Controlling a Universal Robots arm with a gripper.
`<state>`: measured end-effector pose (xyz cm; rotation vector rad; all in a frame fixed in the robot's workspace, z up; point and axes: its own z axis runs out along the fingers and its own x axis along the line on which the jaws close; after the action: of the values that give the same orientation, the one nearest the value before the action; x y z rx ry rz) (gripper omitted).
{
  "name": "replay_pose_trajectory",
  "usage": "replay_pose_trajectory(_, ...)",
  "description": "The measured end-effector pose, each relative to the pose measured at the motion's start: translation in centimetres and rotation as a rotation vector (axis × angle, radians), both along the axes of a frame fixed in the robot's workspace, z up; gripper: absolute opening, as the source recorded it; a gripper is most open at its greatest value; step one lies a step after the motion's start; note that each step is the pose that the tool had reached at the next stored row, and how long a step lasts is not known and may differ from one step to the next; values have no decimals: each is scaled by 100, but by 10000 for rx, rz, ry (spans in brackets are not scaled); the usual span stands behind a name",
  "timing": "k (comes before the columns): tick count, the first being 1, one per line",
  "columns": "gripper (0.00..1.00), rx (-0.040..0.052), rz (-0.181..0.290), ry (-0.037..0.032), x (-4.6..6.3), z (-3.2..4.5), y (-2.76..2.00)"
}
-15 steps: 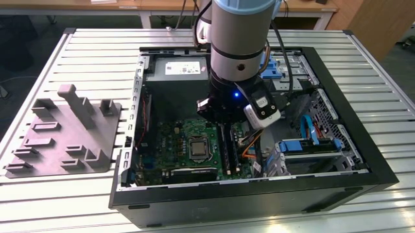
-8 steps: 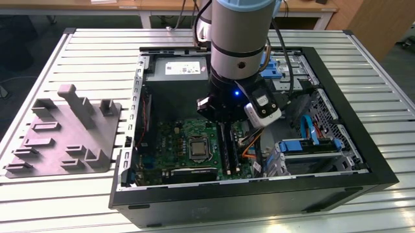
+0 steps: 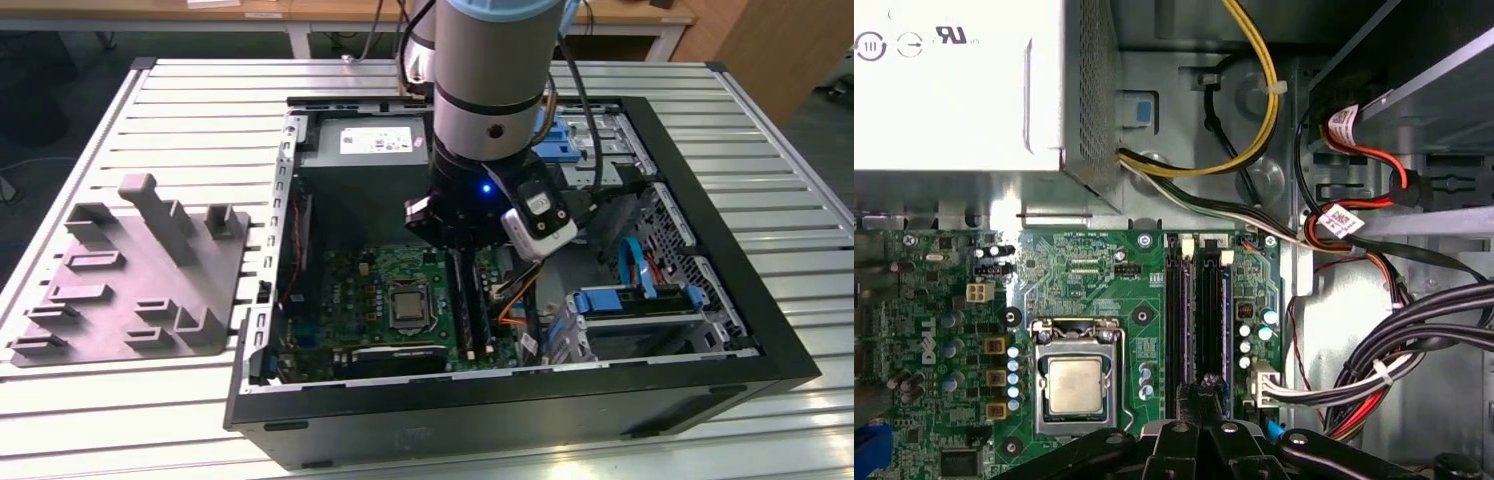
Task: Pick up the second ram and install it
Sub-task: 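Press down the second ram until it locks into place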
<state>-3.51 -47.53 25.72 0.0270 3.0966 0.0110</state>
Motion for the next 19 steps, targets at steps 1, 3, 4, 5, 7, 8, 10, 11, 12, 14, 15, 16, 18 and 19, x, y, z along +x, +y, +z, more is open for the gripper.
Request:
replay_pose_trajectory(1, 10, 4, -1, 0, 0, -1, 9)
replay_pose_trajectory(3, 10, 13, 0, 0, 0, -3, 24)
replay_pose_trajectory(4, 10, 17, -1, 0, 0, -4, 32)
replay_pose_trajectory(5, 10, 22, 0, 0, 0, -5, 39)
replay_pose_trajectory(7, 10, 30, 0, 0, 0, -8, 54)
replay_pose_trajectory(8, 10, 34, 0, 1, 1, -9, 60)
replay_pose_trajectory(10, 10, 44, 0, 0, 1, -11, 73)
replay_pose_trajectory(11, 10, 47, -1, 0, 1, -13, 80)
replay_pose_trajectory(12, 10, 49, -1, 0, 1, -14, 87)
replay_pose_trajectory(14, 10, 52, 0, 0, 1, -16, 99)
replay_pose_trajectory(15, 10, 56, 0, 0, 2, -17, 105)
replay_pose_trajectory(16, 10, 64, -1, 1, 2, -18, 112)
replay_pose_trajectory(18, 10, 93, -1, 1, 2, -20, 129)
replay_pose_trajectory(19, 10, 109, -1, 0, 2, -21, 138)
